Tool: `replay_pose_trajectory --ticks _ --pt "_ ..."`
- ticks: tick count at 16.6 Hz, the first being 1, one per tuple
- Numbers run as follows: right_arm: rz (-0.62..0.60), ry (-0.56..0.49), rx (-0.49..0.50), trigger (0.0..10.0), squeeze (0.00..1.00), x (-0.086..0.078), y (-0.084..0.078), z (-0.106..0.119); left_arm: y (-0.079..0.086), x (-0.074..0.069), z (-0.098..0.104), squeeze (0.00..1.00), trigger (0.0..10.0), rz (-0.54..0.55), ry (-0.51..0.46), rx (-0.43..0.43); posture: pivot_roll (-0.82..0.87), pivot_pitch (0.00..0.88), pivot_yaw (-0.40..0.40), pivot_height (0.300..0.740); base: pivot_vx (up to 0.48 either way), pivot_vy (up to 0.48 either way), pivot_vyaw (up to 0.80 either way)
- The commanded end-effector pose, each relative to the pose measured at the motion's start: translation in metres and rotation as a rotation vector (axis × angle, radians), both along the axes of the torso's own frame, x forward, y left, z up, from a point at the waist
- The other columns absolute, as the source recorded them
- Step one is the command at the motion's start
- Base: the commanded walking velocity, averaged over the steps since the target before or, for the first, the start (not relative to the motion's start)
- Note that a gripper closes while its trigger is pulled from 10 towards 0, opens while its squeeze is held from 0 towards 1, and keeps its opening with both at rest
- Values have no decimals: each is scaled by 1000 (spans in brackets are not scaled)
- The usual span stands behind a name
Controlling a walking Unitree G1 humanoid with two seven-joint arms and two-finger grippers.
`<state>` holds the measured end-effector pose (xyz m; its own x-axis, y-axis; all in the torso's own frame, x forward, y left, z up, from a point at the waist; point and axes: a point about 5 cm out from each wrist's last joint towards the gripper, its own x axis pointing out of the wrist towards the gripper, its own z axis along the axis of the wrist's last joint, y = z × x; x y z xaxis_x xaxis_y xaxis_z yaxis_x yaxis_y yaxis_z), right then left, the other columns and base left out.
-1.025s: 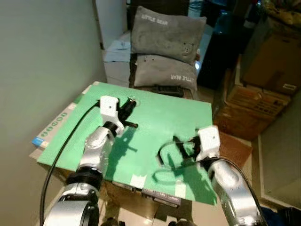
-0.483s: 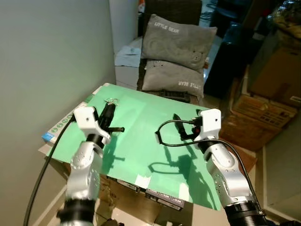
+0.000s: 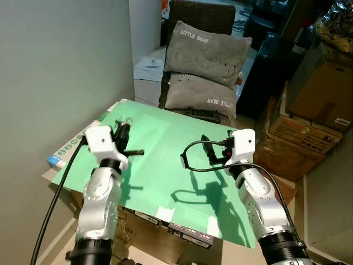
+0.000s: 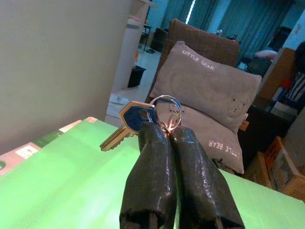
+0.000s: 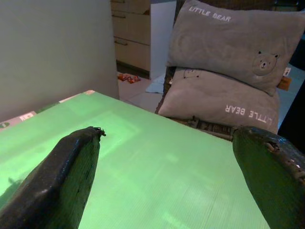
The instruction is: Hang keys on a hook
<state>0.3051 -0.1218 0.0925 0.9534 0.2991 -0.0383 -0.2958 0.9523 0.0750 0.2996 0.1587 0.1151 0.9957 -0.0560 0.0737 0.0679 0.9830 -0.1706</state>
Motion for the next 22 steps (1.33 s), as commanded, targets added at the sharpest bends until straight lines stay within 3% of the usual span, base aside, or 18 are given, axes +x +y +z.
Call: replay_pose_trajectory --ticks 1,13,17,22 --pt "-13 -16 -3 10000 0 2 -5 2 -8 2 2 0 10000 -19 6 13 40 0 -78 740 0 0 0" --pt "-65 3 10 10000 0 -3 -13 -5 -15 9 8 0 10000 -36 10 54 3 0 -42 740 0 0 0" --pt "-52 38 27 10000 0 -14 -7 -14 -20 10 9 0 10000 -53 12 54 -6 0 -42 740 0 0 0" --pt "-72 36 28 10000 0 -11 -13 -11 -24 12 8 0 10000 -63 15 60 -15 0 -40 740 -256 0 0"
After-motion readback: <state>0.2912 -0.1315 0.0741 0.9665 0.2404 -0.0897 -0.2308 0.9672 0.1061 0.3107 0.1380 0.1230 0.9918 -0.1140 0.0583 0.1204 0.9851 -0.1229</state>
